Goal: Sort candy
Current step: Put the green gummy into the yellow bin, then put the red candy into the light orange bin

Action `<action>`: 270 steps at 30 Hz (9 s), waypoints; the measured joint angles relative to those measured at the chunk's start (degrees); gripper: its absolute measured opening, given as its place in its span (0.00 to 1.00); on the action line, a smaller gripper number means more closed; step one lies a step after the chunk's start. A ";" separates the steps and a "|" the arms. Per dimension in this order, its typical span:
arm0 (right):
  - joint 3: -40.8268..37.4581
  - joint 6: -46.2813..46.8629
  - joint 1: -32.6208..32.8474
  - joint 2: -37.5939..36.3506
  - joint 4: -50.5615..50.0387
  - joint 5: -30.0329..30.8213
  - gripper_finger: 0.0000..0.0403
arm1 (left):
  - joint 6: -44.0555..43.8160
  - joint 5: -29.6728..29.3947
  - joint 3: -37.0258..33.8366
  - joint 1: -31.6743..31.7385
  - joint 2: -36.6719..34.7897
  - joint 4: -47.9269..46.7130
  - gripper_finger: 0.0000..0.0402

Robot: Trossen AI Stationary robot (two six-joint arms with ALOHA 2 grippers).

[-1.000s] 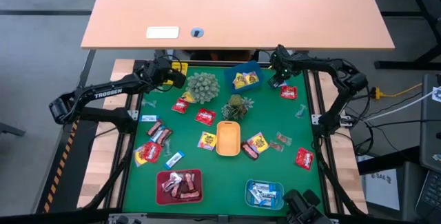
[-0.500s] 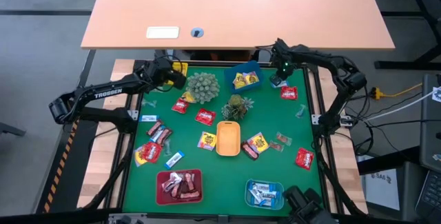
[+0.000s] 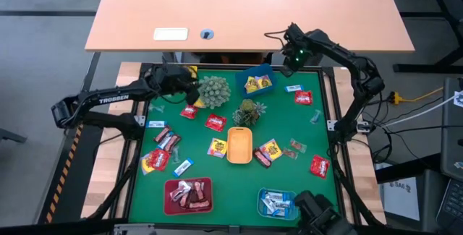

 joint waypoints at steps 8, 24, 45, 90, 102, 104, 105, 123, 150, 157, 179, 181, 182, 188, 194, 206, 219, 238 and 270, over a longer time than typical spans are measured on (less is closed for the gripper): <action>7.05 0.01 10.67 -0.22 0.07 -11.20 0.10 | 5.88 6.58 0.00 -9.61 0.00 11.49 0.37; 8.04 -3.01 36.98 -0.22 5.94 -18.50 0.10 | 21.50 5.32 0.00 -31.25 5.69 23.03 0.37; 8.04 7.97 51.09 -0.22 18.58 -18.51 0.10 | 45.98 -7.46 0.00 -41.99 19.89 47.87 0.37; 8.02 12.08 50.93 -0.19 19.20 -14.66 0.38 | 45.34 -10.04 0.00 -40.61 20.22 48.56 0.10; 16.44 9.19 48.99 -0.74 4.34 -12.67 0.44 | 44.10 -14.25 0.00 -40.48 20.22 47.45 0.10; 19.81 8.67 49.08 -0.74 -0.30 -11.88 0.44 | 42.46 -16.37 0.00 -40.14 20.22 47.49 0.10; 21.24 8.24 49.08 -0.74 -2.14 -11.51 0.44 | 41.58 -17.31 0.00 -39.87 20.22 47.49 0.10; 9.31 7.94 49.05 -11.61 -10.18 -5.66 0.43 | 31.83 -61.78 0.00 -25.08 20.17 44.50 0.10; 2.01 4.61 49.05 -11.93 -6.43 -4.45 0.43 | -7.30 -63.41 0.02 -12.81 20.13 16.63 0.26; 2.01 4.59 49.05 -12.55 -8.60 -4.45 0.43 | -6.81 -63.35 0.02 -13.35 18.47 16.78 0.32; 2.01 6.54 49.08 -17.16 -9.42 -4.47 0.43 | -6.62 -32.87 0.02 -27.36 -0.56 11.16 0.32; 2.01 7.73 49.10 -17.16 -10.04 -4.90 0.43 | -6.66 -28.81 0.02 -28.81 -0.52 9.04 0.32; 2.01 8.25 49.10 -17.16 -11.03 -4.93 0.43 | -6.65 -26.98 0.02 -29.48 -0.52 8.08 0.32; -4.68 9.14 50.67 -19.96 -10.66 -3.49 0.43 | -6.66 -22.86 0.02 -33.04 -0.52 5.05 0.32; -16.01 9.19 50.98 -26.31 -4.11 -3.41 0.43 | -6.68 -22.82 0.02 -34.81 -0.52 5.59 0.32; -25.69 9.16 50.93 -30.64 4.69 -2.48 0.43 | -12.50 -22.99 0.02 -35.21 0.50 4.51 0.39; -31.72 5.97 50.93 -30.60 8.27 -0.95 0.43 | -18.84 -29.29 -0.01 -35.12 0.46 -19.66 0.54; -32.29 5.97 50.93 -30.60 9.31 -0.97 0.43 | -19.38 -31.90 -14.53 -35.12 0.46 -6.64 0.53; -32.27 5.95 50.96 -30.60 10.96 -1.01 0.43 | -13.20 -35.41 -17.57 -34.06 16.54 9.70 0.52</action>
